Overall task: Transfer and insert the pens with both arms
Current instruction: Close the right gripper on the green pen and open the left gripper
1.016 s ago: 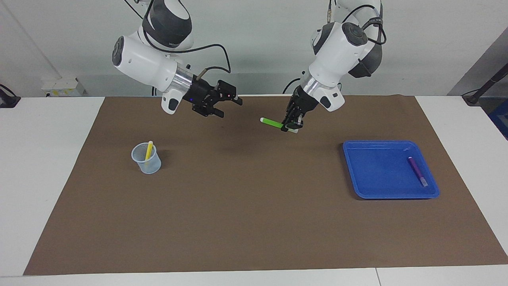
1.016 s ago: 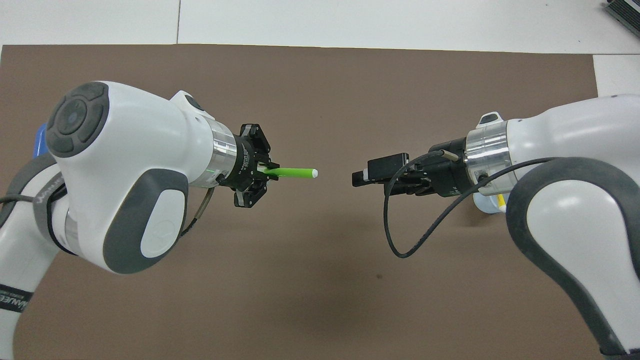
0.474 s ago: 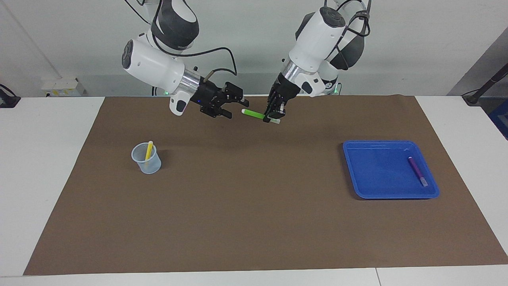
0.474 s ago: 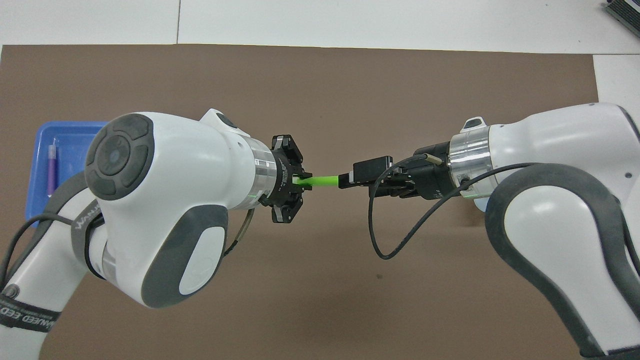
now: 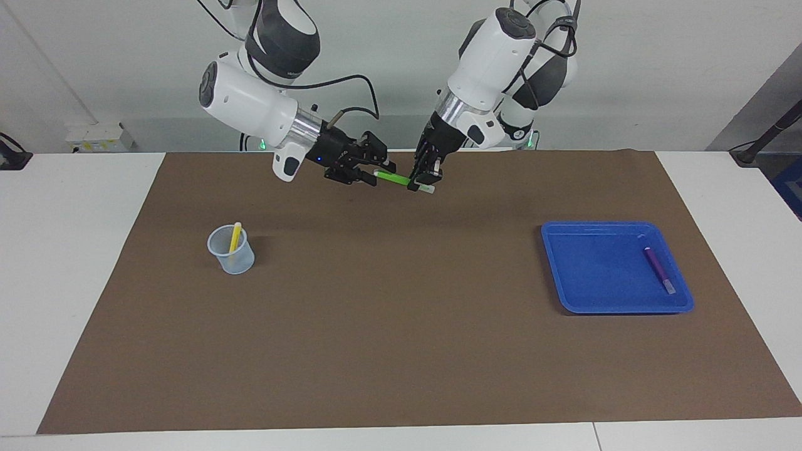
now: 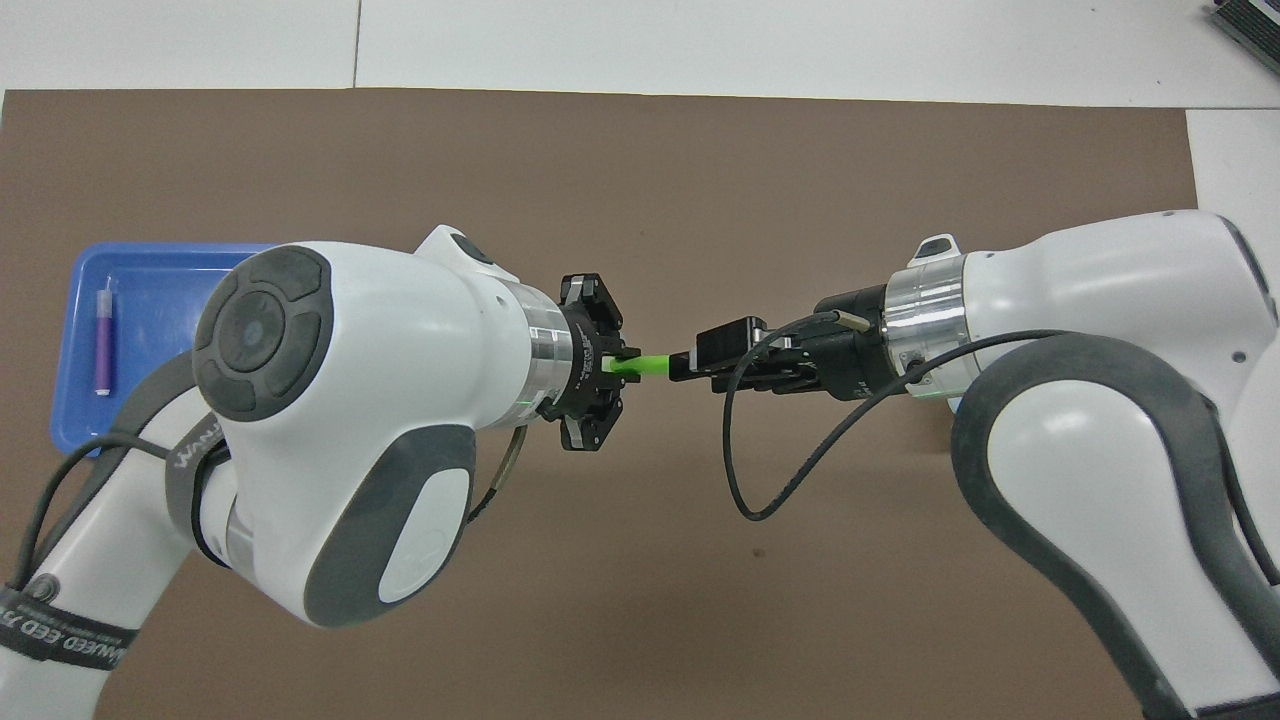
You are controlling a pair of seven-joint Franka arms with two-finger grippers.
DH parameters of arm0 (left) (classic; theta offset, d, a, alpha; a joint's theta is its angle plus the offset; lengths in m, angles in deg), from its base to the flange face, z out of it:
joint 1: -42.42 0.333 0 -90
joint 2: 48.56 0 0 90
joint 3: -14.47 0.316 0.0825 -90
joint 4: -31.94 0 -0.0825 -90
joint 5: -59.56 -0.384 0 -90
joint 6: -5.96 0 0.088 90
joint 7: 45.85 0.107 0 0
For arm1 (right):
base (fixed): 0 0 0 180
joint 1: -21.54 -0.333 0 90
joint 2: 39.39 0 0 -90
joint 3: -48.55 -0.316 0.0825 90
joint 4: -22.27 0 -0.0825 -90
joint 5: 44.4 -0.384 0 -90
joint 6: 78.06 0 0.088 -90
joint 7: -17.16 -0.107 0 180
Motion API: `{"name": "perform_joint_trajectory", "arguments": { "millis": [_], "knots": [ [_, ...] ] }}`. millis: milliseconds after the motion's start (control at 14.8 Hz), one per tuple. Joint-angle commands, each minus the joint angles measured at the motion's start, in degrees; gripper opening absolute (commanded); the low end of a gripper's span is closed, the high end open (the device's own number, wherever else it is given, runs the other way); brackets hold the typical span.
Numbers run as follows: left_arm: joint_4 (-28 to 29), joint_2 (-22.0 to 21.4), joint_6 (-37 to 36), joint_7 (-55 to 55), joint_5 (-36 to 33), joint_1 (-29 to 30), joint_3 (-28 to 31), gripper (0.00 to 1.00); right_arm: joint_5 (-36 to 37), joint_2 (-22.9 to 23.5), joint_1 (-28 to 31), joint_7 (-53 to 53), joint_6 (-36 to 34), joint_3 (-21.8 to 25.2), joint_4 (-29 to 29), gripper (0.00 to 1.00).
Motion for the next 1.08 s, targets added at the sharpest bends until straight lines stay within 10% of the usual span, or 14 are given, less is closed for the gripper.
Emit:
{"name": "perform_joint_trajectory", "arguments": {
  "millis": [0,542,1016],
  "knots": [
    [1.41,-0.95,1.56,-0.64,0.75,-0.66,0.64,0.0,-1.69,-0.19,-0.2,-0.42,1.07,-0.04,0.54,0.46],
    [2.11,-1.3,1.56,-0.55,0.75,-0.74,0.64,0.0,-1.69,-0.19,-0.2,-0.42,0.9,-0.04,0.54,0.02],
    [2.11,-1.3,1.29,-0.47,0.75,-0.83,0.64,0.0,-1.51,-0.19,-0.2,-1.39,0.19,0.05,0.27,0.0]
  ]
}}
